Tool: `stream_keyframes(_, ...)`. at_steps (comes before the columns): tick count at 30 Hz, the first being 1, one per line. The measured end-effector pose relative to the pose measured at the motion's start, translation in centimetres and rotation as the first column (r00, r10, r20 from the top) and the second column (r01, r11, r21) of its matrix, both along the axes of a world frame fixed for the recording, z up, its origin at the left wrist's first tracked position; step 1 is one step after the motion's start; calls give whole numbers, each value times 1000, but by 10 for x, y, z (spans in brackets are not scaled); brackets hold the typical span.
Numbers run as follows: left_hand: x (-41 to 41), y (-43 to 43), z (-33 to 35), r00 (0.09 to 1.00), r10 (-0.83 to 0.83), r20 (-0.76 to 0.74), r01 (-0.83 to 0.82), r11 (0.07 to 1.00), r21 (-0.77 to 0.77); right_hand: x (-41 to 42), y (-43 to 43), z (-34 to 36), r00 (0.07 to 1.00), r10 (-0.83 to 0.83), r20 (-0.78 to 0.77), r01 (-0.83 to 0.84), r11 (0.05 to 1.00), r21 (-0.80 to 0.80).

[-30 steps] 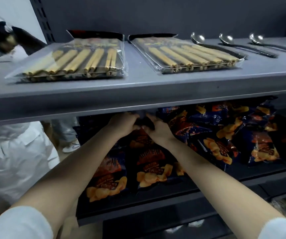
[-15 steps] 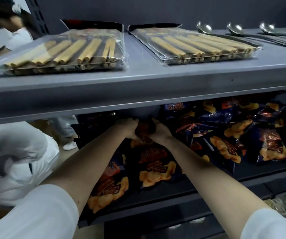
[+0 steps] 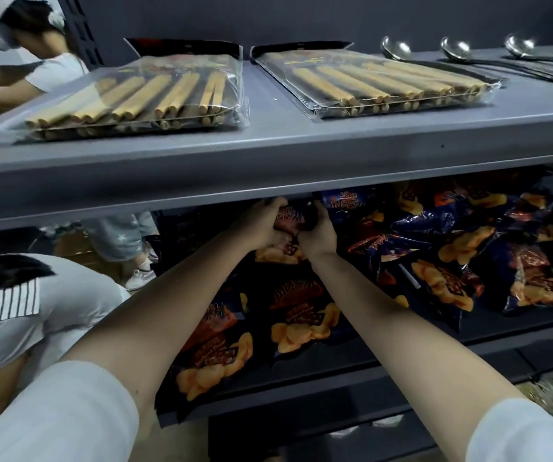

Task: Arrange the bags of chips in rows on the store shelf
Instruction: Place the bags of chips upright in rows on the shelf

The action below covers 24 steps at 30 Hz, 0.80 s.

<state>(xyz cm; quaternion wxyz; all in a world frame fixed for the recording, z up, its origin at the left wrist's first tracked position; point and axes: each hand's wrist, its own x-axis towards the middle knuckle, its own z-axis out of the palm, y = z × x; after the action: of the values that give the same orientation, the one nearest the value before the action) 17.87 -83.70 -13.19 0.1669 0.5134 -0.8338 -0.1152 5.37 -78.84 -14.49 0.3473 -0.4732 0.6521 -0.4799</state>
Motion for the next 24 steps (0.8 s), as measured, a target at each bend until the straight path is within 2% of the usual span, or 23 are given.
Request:
stream_keyframes(4, -6, 11, 18, 986, 79, -144, -98, 987, -129, 3, 3, 17, 999, -28, 36, 32, 992, -119)
stream_keyframes(7, -7, 19, 28, 940, 185, -285, -235, 960, -154, -3, 6, 30, 999, -39, 9, 40, 983, -179)
stream_keyframes(9, -6, 21, 33, 855, 229, -466, -309, 945, -102, -8, 10, 36, 999, -38, -6, 36, 977, -209)
stream_keyframes(12, -2, 29, 41, 660, 280, -697, -338, 939, 58, -17, 22, 41, 998, -22, 67, 37, 972, -230)
stream_keyframes(15, 2, 42, 43, 524, 322, -788, -221, 946, 240, -24, 38, 39, 985, 32, 167, 8, 972, -233)
stream_keyframes(18, 5, 60, 45, 424, 407, -809, 28, 887, 461, -26, 59, 33, 944, 133, 301, -53, 965, -257)
stream_keyframes(20, 9, 73, 44, 405, 417, -813, 120, 858, 500, -30, 71, 27, 907, 182, 379, -82, 960, -267)
stream_keyframes(24, 15, 92, 34, 365, 442, -819, 183, 829, 528, -43, 86, 20, 831, 242, 501, -164, 967, -194)
